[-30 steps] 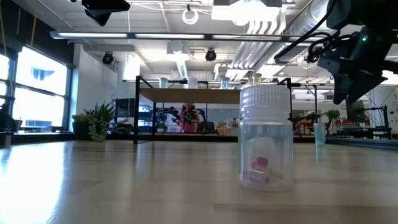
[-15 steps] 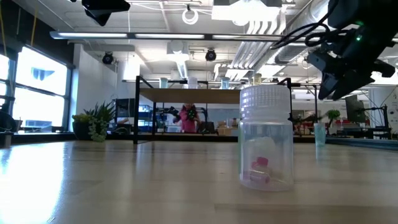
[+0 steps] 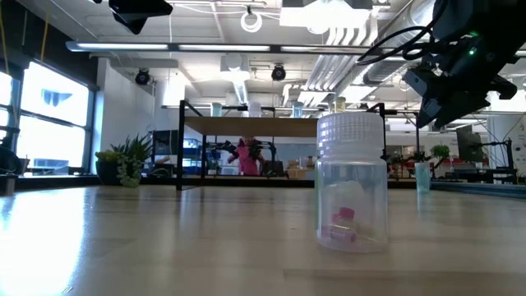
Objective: Pick and place medicine bottles onto shelf by color
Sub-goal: Put the top green pill bottle on the shelf aligned with the other green pill bottle
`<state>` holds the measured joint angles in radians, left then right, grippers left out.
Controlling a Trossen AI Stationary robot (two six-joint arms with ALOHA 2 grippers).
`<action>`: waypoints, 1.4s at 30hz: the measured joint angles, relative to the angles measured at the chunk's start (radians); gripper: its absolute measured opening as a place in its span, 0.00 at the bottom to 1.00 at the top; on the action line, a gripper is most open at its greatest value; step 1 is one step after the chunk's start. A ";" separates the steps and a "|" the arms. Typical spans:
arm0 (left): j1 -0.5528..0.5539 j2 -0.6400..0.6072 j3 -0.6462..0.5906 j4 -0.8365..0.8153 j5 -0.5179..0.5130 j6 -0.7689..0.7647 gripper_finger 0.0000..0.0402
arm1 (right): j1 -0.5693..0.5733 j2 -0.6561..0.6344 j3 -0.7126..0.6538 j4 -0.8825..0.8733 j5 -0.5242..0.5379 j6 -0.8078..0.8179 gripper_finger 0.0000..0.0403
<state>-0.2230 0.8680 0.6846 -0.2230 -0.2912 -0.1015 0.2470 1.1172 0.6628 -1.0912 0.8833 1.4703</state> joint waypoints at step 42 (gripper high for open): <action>0.000 0.010 0.000 0.002 0.000 0.000 0.46 | -0.245 -0.164 -0.226 0.281 -0.108 -0.127 0.52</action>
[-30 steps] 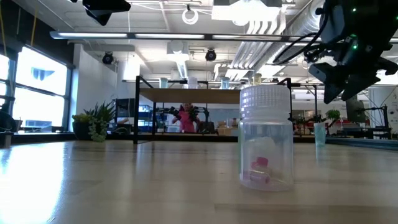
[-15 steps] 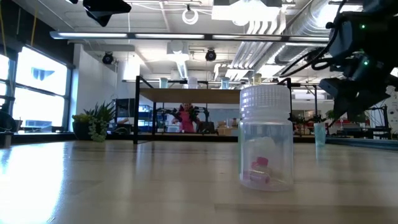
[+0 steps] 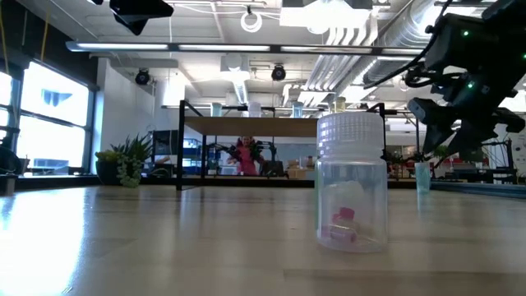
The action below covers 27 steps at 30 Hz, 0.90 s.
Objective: Pick and place medicine bottles onto shelf by color
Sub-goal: Put the top green pill bottle on the shelf aligned with the other green pill bottle
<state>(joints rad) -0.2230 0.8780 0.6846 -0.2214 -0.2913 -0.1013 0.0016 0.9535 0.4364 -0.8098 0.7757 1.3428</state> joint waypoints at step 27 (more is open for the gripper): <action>0.000 0.000 0.000 0.000 0.000 0.000 0.46 | -0.168 0.108 0.000 0.161 0.042 -0.072 0.52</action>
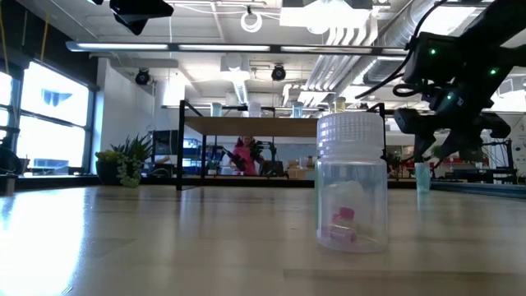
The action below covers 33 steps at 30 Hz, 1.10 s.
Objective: Pick and place medicine bottles onto shelf by color
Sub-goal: Put the top green pill bottle on the shelf aligned with the other green pill bottle
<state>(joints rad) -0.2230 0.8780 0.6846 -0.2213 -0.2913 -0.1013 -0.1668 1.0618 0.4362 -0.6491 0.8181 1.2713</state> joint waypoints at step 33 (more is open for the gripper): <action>0.000 0.000 0.000 -0.002 0.000 0.000 0.46 | -0.075 0.111 0.000 0.089 0.015 -0.113 0.52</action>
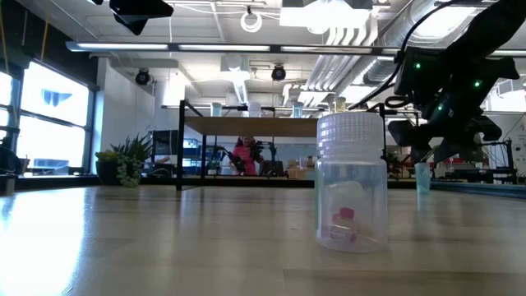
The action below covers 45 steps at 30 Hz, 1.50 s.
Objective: Pick and place medicine bottles onto shelf by color
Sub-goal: Put the top green pill bottle on the shelf aligned with the other green pill bottle
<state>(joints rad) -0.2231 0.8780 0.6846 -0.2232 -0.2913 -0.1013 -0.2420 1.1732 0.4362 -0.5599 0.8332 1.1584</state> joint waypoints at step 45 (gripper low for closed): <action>0.000 0.000 0.000 -0.047 0.000 0.000 0.46 | -0.026 -0.042 0.000 0.018 -0.048 -0.057 0.25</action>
<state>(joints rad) -0.2230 0.8780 0.6846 -0.2707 -0.2912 -0.1013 -0.2680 1.1308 0.4366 -0.5414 0.7854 1.1010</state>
